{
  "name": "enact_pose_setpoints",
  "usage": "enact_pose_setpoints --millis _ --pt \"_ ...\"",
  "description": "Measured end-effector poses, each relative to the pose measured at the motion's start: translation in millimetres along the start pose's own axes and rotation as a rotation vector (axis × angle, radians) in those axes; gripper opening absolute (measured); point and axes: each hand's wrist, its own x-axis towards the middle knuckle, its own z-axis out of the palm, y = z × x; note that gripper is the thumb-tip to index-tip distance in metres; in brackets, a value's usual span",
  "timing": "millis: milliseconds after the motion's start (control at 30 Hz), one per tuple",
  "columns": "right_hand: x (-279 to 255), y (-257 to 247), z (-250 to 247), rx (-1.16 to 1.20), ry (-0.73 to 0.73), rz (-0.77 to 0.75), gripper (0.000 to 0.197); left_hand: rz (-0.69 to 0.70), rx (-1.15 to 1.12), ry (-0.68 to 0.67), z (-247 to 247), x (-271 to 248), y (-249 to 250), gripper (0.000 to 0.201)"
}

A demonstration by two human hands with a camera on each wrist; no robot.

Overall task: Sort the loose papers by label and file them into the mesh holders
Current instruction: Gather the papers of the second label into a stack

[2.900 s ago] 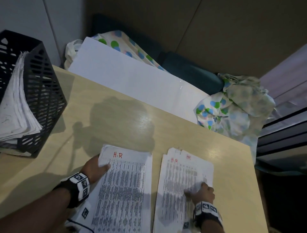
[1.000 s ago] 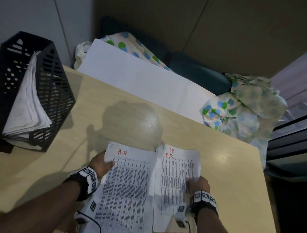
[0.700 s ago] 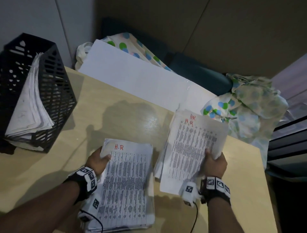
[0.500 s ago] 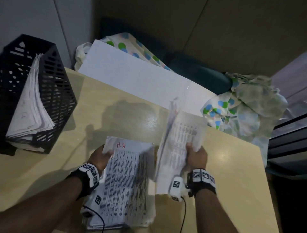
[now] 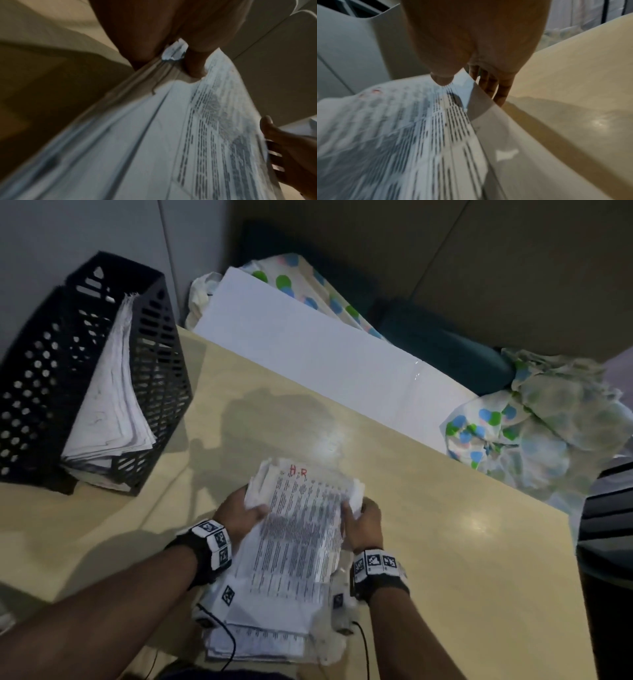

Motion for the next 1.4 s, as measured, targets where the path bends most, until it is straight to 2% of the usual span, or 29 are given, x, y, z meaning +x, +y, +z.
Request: enact_pose_setpoints --millis 67,133,233,300,367,400,500,600,733,800,867,967,1000,1067,1133,1233,1300,1400 --pt "5.0 -3.9 -3.9 0.067 0.025 -0.007 0.075 0.021 0.034 -0.111 -0.9 -2.7 -1.8 0.054" --pt "8.1 -7.2 -5.4 0.05 0.028 -0.069 0.063 0.028 -0.007 -0.171 -0.4 -7.7 2.8 0.046" --pt "6.5 -8.1 1.9 -0.166 -0.113 -0.139 0.042 -0.004 -0.054 -0.149 1.0 -10.0 9.0 0.063" --pt "3.2 -7.5 8.8 -0.254 -0.183 -0.159 0.033 0.045 -0.035 -0.129 0.7 -8.6 9.5 0.074" --pt "1.3 -7.4 14.9 -0.305 -0.193 -0.161 0.029 0.108 -0.032 -0.104 -0.6 -5.8 9.6 0.074" --pt "2.7 -6.6 18.9 -0.312 -0.181 -0.163 0.029 0.132 -0.008 -0.095 -0.7 -3.7 10.2 0.068" --pt "5.3 -12.5 21.3 -0.27 -0.169 -0.151 0.032 0.205 0.155 -0.091 -1.2 -1.3 17.5 0.035" --pt "9.5 -21.5 15.8 -0.239 -0.186 -0.141 0.034 0.182 0.235 -0.018 2.3 3.7 20.1 0.019" --pt "9.6 -23.0 10.5 -0.163 -0.156 -0.078 0.047 0.128 0.243 -0.012 8.0 3.0 17.5 0.019" --pt "5.0 -14.5 9.4 -0.108 -0.123 -0.073 0.048 0.118 0.216 -0.01 6.1 0.5 15.7 0.017" --pt "-2.5 -4.8 9.8 -0.078 -0.173 -0.113 0.041 0.109 0.147 0.011 4.5 0.4 10.2 0.028" --pt "-11.2 2.0 15.0 -0.02 -0.2 -0.091 0.026 0.051 0.013 0.051 6.9 -2.2 -0.1 0.068" --pt "-14.6 -0.1 16.7 0.023 -0.18 -0.086 0.024 0.012 -0.021 0.071 9.4 -2.4 -5.2 0.071" --pt "-19.4 -1.3 20.1 0.081 -0.13 -0.081 0.033 -0.042 -0.043 0.079 15.5 -3.4 -11.0 0.055" --pt "-21.6 1.1 19.3 0.079 -0.127 0.001 0.054 -0.04 0.009 0.09 18.2 -4.1 -11.2 0.041" --pt "-14.1 18.6 18.2 -0.101 -0.174 0.142 0.064 -0.022 -0.021 0.066 15.2 -8.0 -4.7 0.034" --pt "-9.6 24.7 15.3 -0.275 -0.255 0.142 0.072 -0.008 -0.068 0.014 13.7 -11.7 -2.5 0.023" --pt "-8.6 10.2 5.9 -0.234 -0.232 0.093 0.073 0.02 -0.07 0.008 13.3 -17.6 6.8 0.021"
